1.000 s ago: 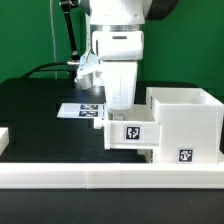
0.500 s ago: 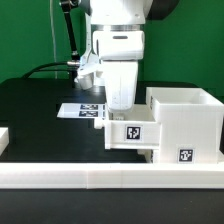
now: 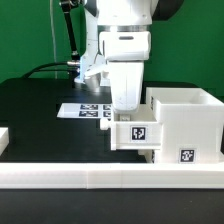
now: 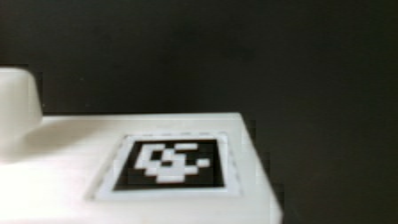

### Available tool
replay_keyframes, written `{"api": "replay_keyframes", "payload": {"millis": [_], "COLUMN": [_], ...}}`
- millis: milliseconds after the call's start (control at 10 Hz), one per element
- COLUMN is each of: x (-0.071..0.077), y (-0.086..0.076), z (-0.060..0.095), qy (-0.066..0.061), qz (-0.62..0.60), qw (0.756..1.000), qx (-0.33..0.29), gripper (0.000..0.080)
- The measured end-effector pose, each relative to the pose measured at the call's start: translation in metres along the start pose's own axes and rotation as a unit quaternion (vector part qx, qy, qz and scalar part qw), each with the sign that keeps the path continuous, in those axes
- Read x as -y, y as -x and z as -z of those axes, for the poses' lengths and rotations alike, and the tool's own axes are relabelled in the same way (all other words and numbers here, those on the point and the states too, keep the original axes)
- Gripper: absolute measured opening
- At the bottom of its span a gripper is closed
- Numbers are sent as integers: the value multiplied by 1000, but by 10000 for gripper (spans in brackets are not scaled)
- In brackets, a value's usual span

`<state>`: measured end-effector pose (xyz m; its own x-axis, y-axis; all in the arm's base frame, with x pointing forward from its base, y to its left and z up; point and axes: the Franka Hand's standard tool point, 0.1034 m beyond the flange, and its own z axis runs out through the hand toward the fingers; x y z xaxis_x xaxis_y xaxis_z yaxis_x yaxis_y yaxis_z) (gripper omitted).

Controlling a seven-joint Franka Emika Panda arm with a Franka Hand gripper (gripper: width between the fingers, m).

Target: Assemble drawer

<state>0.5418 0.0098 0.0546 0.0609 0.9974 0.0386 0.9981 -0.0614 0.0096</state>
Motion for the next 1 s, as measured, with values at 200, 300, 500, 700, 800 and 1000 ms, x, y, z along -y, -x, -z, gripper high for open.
{"api": "replay_keyframes", "payload": {"millis": [200,300,500,700,800,1000], "x": [0,0,1,0,0,-2], "y": [0,0,1,-1,-1,-2], "z": [0,0,2,9,12,22], "qy": [0,0,-6,-6,-9,-11], "qz": [0,0,-3,-5,-8,-12], "qw": [1000,1000,1000,1000,1000,1000], "qx": [0,0,2,4,6,10], "gripper": [42,42,242,380,546,632]}}
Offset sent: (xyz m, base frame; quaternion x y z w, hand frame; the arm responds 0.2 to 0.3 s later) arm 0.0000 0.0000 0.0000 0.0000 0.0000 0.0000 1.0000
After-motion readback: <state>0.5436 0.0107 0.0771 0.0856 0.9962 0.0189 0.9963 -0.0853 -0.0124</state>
